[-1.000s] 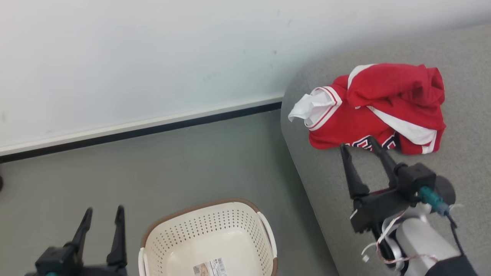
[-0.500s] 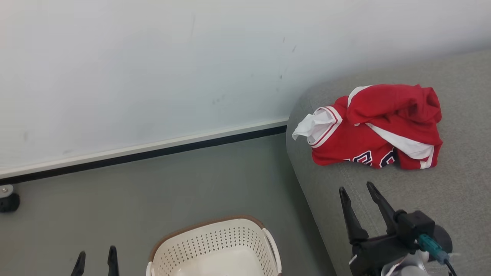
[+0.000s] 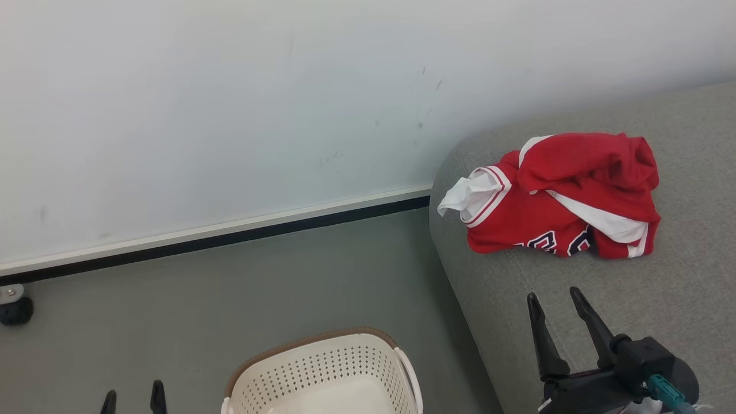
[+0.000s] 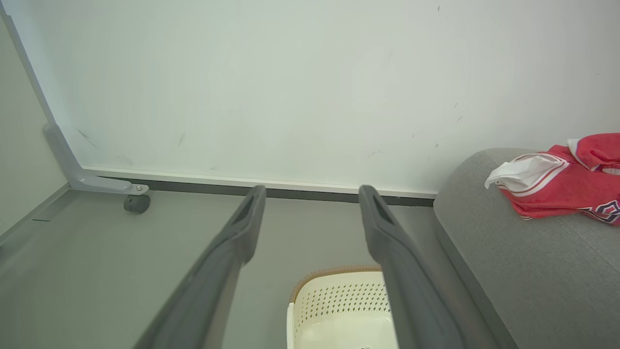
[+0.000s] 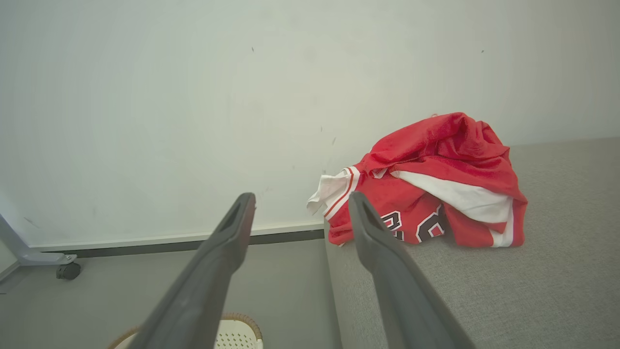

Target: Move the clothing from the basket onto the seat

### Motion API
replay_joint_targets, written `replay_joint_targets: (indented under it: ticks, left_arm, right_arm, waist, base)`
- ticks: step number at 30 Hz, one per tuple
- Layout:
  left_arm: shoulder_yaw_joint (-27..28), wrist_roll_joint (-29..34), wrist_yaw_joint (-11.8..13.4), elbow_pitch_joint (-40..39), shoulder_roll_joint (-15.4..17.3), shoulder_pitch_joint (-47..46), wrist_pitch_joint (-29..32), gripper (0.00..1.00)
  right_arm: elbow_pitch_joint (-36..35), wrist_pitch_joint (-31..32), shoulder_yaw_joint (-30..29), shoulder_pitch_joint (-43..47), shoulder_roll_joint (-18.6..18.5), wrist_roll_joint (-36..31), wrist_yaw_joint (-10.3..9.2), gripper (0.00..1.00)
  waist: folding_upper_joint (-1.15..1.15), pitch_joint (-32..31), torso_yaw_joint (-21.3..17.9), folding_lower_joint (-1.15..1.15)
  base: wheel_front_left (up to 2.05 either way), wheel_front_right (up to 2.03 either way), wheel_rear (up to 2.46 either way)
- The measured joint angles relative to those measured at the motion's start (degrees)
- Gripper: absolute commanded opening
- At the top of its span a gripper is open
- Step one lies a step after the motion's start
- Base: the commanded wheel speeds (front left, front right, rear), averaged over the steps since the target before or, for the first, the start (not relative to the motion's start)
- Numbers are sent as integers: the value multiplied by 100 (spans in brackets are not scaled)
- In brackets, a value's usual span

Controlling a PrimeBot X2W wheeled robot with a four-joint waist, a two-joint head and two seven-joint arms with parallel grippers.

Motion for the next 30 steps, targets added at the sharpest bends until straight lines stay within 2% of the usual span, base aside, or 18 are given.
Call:
replay_joint_targets:
  ticks: [24, 25, 30]
  left_arm:
    - [119, 123, 15, -179, -65, 90, 0, 100]
    - [115, 120, 15, -167, -71, 90, 1, 0]
    - [38, 112, 14, 134, -233, 116, 9, 0]
  right_arm:
    - [-244, 0, -292, 190, 189, -343, -1, 100]
    - [-229, 3, -293, 196, 198, -342, 1, 0]
    - [65, 42, -216, 413, 276, -339, 2, 0]
  waist:
    - [0, -23, 167, 0]
    - [0, -23, 172, 0]
    - [0, -23, 172, 0]
  base:
    - [0, 0, 0]
    - [0, 0, 0]
    - [0, 0, 0]
